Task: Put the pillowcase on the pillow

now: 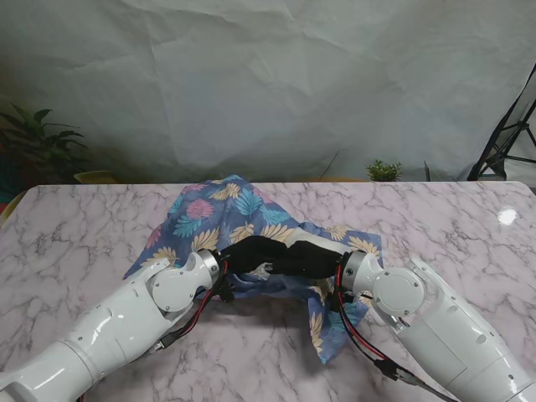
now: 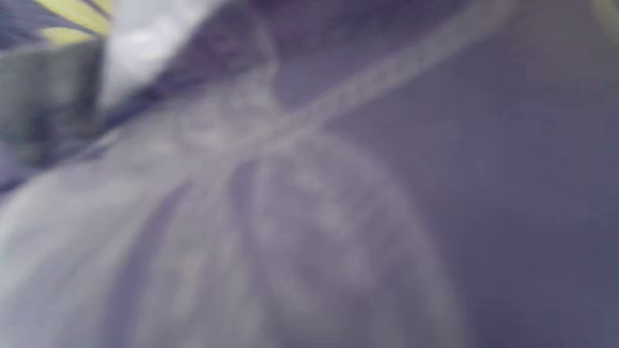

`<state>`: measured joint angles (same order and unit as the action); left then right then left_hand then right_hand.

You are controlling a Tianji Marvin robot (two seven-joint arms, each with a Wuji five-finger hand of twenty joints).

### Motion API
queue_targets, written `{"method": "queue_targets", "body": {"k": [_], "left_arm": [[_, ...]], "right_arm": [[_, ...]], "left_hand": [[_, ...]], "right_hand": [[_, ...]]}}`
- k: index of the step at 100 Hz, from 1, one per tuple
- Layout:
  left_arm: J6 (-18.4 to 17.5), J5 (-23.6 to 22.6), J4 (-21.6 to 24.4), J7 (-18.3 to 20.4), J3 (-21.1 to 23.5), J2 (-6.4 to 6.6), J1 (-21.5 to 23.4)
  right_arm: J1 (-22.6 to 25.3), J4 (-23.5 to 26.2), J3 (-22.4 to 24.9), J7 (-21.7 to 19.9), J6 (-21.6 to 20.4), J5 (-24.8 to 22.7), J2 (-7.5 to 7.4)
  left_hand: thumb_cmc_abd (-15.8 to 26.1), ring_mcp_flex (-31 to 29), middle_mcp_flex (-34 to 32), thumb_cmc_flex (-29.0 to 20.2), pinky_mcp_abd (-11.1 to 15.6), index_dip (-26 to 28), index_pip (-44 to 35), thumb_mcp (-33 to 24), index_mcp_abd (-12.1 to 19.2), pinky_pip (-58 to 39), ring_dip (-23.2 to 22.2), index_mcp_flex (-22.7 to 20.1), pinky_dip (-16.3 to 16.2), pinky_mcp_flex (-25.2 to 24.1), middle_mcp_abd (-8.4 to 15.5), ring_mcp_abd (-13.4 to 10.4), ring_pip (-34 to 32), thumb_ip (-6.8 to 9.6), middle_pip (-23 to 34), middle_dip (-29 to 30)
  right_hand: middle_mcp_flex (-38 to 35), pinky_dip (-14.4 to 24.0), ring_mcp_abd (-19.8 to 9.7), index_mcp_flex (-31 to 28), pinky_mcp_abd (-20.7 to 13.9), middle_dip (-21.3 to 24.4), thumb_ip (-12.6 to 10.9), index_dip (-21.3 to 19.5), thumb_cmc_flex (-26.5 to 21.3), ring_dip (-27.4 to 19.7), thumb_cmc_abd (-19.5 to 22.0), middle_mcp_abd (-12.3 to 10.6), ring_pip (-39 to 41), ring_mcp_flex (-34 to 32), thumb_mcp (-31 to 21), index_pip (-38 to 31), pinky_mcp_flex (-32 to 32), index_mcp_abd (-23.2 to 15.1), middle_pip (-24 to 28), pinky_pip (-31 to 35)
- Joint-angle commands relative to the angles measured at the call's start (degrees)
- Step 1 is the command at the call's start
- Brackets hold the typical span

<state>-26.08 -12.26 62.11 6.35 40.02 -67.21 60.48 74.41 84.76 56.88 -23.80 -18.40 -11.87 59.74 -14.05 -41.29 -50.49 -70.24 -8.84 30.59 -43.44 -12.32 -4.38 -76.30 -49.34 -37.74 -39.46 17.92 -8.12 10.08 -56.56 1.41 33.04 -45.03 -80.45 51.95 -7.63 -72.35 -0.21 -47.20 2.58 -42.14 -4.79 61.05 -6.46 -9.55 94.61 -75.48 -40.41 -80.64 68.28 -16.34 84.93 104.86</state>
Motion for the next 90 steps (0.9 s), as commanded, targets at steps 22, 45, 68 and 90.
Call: {"method": "queue_targets", "body": {"k": [22,45,68,90], "left_arm": [[7.47,-0.90,1.60,7.30,-4.44,1.02,-1.16],[4.49,0.04,3.10,10.01,-3.12,2.49,-0.41],[0.14,0.23,-0.09,11.69,-5.95,2.98,-2.17],[-2.60,3.53,-4.34,14.39,-10.01,2.64,-4.51]], "right_arm": [[-1.47,1.08,-1.60,1.96,0.27,2.81,1.32],[-3.00,-3.10,-1.89,2.23,3.58,3.35,1.92],[-6.40,-5.84,-1.27,-14.63,10.27,10.81,-0.58],[-11.19,-11.87,-3.88,-26.59,15.12,14.25,-2.38]], "left_hand": [[10.22,-0.84,9.07,29.34,0.03,14.64,-8.44,14.65,-6.51,-1.38,-6.70,6.00,-4.14,-3.43,-2.92,-2.40,-13.31,-4.41,11.04,-2.78],[5.80,6.91,13.85,16.96,0.90,7.14,4.98,13.27,-4.80,4.92,-7.61,3.80,-5.09,-9.66,-1.81,-0.71,-3.30,-3.14,2.05,1.42],[0.55,4.75,5.01,2.66,0.45,-0.35,-0.39,10.99,0.87,5.38,-5.33,-3.95,-3.90,-8.01,1.01,-0.35,-2.38,-2.42,0.63,-4.28],[-0.11,3.27,1.33,2.24,0.71,-2.02,-1.54,10.40,2.15,5.00,-4.44,-6.93,-3.56,-7.23,2.03,0.37,-2.08,-2.19,-1.06,-3.35]], "right_hand": [[-2.52,1.09,-5.11,-3.87,-16.69,-0.85,0.49,-0.76,0.63,1.21,0.32,1.26,7.98,-0.26,-0.74,-2.16,3.85,-2.81,8.07,15.12],[-2.65,-3.22,-3.22,-3.66,-15.12,1.32,0.59,1.67,0.37,-2.90,2.36,2.35,7.39,-0.25,3.04,1.19,3.37,-1.91,4.42,15.12],[-3.03,-22.12,5.83,-2.56,0.11,12.16,0.23,12.08,-1.18,-15.56,9.40,5.82,-10.79,0.00,13.90,15.74,-0.62,1.65,-14.13,4.83],[-3.13,-30.56,9.15,0.02,8.80,17.32,-0.50,13.21,-2.65,-21.43,12.62,7.79,-22.88,0.05,19.94,23.92,-2.96,4.33,-25.00,-4.16]]}}
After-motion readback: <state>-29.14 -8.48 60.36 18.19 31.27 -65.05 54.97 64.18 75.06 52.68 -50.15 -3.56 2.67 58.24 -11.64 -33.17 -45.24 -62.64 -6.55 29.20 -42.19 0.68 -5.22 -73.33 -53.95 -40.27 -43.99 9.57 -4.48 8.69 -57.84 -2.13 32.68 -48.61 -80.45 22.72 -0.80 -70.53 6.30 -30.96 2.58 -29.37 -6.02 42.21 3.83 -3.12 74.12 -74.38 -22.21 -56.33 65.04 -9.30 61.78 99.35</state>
